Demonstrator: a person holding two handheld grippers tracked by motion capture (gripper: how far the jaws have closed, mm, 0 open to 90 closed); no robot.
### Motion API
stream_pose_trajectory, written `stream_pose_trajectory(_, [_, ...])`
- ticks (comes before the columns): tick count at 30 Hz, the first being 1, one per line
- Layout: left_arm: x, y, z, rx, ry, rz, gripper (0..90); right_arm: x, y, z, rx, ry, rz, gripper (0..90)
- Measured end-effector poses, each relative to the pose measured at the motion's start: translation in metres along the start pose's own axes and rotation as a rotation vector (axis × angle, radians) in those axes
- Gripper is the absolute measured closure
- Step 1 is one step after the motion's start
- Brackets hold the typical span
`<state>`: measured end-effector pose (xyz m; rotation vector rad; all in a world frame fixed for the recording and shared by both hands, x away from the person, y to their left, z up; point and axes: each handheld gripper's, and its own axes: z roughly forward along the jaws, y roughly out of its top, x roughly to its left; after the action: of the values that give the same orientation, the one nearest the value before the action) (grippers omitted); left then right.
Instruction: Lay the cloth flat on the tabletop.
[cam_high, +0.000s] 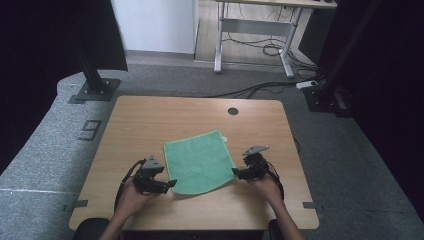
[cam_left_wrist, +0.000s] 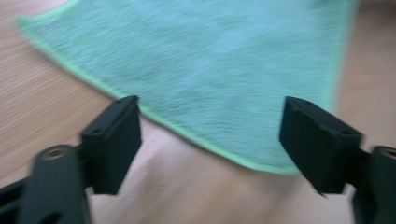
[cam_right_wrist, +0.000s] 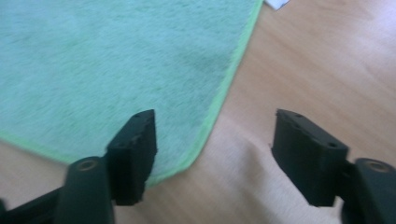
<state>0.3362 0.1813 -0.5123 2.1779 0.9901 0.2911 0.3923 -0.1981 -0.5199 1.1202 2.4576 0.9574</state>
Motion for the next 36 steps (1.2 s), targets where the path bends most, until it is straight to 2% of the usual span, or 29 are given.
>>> stream_pose_trajectory(3, [0.004, -0.002, 0.015, 0.037, 0.049, -0.020, 14.1, -0.005, 0.004, 0.006, -0.011, -0.015, 0.011, 23.8])
stream_pose_trajectory(7, [0.007, -0.005, 0.030, 0.088, 0.106, -0.021, 13.1, -0.011, 0.005, 0.016, -0.003, -0.030, 0.020, 21.2])
stream_pose_trajectory(11, [0.008, -0.005, 0.033, 0.104, 0.117, -0.025, 10.3, -0.011, -0.001, 0.023, 0.038, -0.054, -0.011, 21.2])
stream_pose_trajectory(14, [0.014, -0.003, 0.036, 0.107, 0.123, -0.032, 6.4, -0.011, -0.006, 0.023, 0.027, -0.051, 0.005, 20.6])
stream_pose_trajectory(16, [0.016, -0.002, 0.037, 0.106, 0.127, -0.035, 4.4, -0.008, -0.008, 0.021, 0.028, -0.059, -0.009, 20.4])
stream_pose_trajectory(18, [0.025, 0.002, 0.040, 0.106, 0.141, -0.051, 4.0, -0.005, -0.010, 0.019, 0.029, -0.060, -0.021, 20.4])
stream_pose_trajectory(21, [0.032, 0.007, 0.043, 0.113, 0.155, -0.049, 2.9, 0.000, -0.013, 0.017, 0.022, -0.063, -0.023, 20.4])
stream_pose_trajectory(28, [0.040, 0.014, 0.048, 0.114, 0.179, -0.038, 0.0, 0.007, -0.016, 0.014, 0.025, -0.072, -0.024, 20.5])
stream_pose_trajectory(31, [0.046, 0.014, 0.051, 0.099, 0.178, -0.056, 0.0, 0.010, -0.017, 0.013, 0.021, -0.074, -0.017, 20.5])
stream_pose_trajectory(36, [0.047, 0.013, 0.051, 0.093, 0.176, -0.063, 0.0, 0.012, -0.019, 0.013, 0.014, -0.078, -0.011, 20.6])
